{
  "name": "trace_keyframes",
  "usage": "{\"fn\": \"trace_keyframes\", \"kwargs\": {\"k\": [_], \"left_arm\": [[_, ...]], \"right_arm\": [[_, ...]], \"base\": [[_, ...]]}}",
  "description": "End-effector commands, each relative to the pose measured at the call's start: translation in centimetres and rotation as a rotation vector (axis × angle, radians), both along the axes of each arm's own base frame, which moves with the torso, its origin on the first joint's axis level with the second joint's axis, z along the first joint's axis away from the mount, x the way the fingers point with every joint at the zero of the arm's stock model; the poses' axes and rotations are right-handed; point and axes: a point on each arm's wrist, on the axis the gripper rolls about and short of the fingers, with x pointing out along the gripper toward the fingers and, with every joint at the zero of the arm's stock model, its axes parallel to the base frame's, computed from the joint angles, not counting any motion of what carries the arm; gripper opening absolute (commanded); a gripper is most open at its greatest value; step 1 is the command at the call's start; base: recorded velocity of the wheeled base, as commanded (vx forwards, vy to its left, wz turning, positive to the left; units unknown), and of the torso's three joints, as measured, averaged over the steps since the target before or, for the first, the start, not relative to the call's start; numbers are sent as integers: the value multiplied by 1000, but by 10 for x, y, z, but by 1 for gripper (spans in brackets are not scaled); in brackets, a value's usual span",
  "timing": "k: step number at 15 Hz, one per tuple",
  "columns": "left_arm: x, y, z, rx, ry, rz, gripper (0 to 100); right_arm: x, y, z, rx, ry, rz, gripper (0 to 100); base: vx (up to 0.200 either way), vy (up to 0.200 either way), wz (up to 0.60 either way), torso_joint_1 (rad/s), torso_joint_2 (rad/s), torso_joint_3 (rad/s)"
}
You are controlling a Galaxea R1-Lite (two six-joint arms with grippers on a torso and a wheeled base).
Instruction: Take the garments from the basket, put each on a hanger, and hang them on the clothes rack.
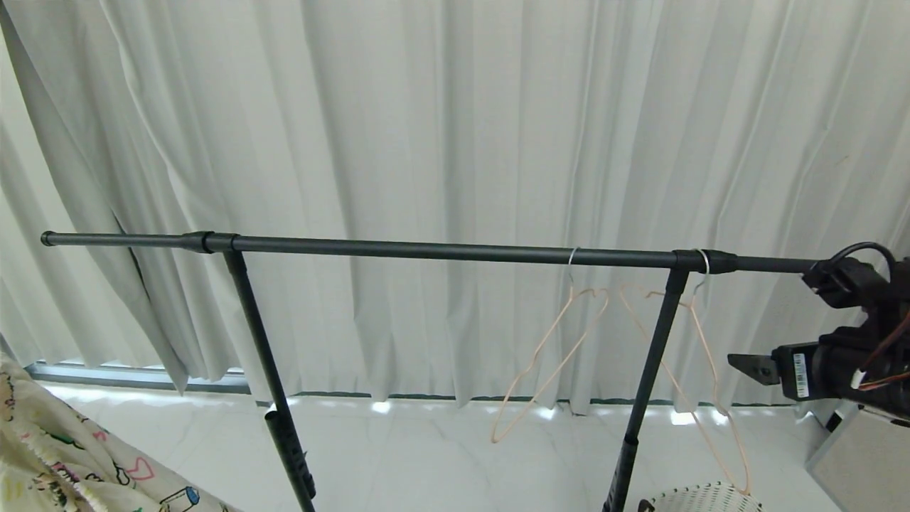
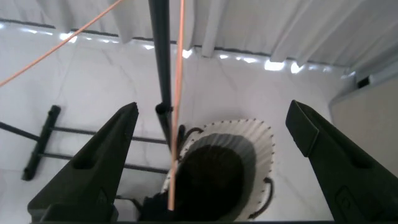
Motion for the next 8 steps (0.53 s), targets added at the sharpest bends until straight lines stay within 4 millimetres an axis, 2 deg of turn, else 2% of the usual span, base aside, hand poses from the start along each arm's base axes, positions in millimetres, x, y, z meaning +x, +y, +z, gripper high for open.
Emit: {"fn": "trace_keyframes", "kwargs": {"k": [1,4,6,8], "left_arm": [[0,0,0,-1,0,1,0],[0,0,1,-2,-1,0,0],[0,0,0,0,3,-2,0],[0,0,0,0,1,-2,0]], "right_arm": [[26,14,-35,-21,96,-13,100],[48,22,-62,-7,63,-18,100],[60,24,-90,-62,93,-86,100],[67,25,-101,-48,80,-129,100]], "base": [[0,0,0,0,0,0],[0,0,0,0,0,0],[0,0,0,0,0,0],[0,0,0,0,0,0]]}}
